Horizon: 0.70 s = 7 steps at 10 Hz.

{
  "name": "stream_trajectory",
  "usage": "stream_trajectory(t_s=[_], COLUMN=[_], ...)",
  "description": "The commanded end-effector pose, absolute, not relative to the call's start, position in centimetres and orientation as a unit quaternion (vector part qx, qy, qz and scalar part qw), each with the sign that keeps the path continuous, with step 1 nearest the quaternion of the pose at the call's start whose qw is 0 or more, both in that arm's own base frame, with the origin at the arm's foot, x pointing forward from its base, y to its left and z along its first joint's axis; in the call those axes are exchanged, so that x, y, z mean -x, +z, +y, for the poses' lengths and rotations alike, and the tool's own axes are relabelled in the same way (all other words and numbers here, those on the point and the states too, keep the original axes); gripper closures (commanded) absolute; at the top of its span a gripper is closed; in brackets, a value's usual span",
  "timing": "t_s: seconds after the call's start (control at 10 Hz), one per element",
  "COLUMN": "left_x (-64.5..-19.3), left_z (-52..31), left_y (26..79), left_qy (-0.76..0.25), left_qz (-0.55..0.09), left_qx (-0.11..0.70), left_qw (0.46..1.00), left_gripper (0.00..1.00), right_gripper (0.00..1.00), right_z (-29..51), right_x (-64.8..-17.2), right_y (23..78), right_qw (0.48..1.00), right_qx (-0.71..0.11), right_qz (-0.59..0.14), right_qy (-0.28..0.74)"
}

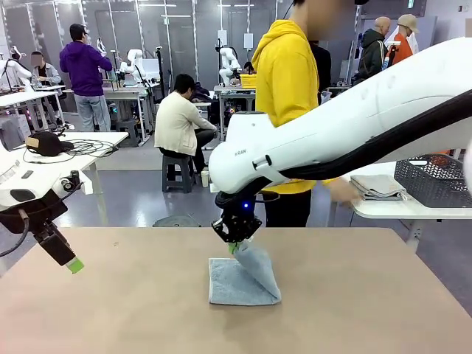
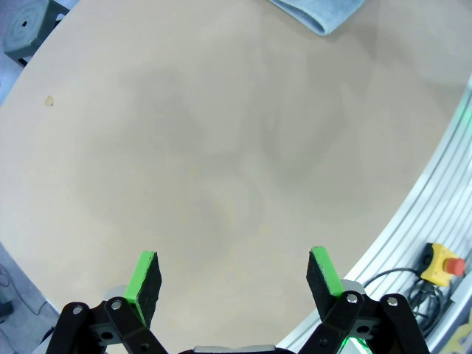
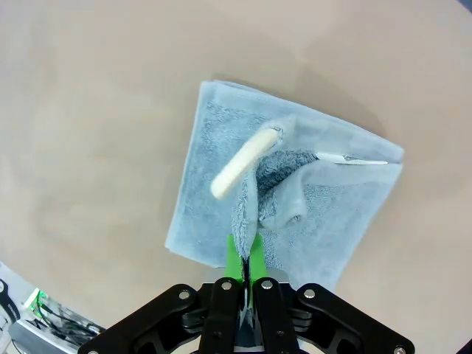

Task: Fold the towels and place them in the basket.
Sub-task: When a person lays out a Towel with hook on the table, fold it in half twice.

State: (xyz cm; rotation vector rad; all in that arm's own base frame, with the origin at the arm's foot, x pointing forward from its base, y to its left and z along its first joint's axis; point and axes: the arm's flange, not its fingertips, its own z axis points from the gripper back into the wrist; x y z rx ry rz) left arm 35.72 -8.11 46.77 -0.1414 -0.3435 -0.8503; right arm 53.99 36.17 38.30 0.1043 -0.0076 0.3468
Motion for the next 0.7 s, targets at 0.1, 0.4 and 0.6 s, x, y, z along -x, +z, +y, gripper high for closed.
stream_trajectory(t_s=[0.1, 0.4, 0.6], left_x=[-35.7, -35.7, -35.7], left_z=[-8.2, -8.2, -8.2], left_y=[46.8, 46.8, 46.8], left_qy=[-0.406, -0.406, -0.406], left_qz=[-0.165, -0.165, -0.165], left_qx=[0.061, 0.061, 0.061], left_qw=[0.897, 0.897, 0.897], left_gripper=[0.0, 0.0, 0.0], right_gripper=[1.0, 0.67, 0.33], right_z=[38.7, 39.3, 39.4], right_x=[-54.9, -54.7, -54.5], right_y=[37.5, 37.1, 37.0], right_qw=[0.986, 0.987, 0.988], right_qx=[-0.033, -0.037, -0.043], right_qz=[0.018, 0.022, 0.02], right_qy=[0.162, 0.155, 0.149])
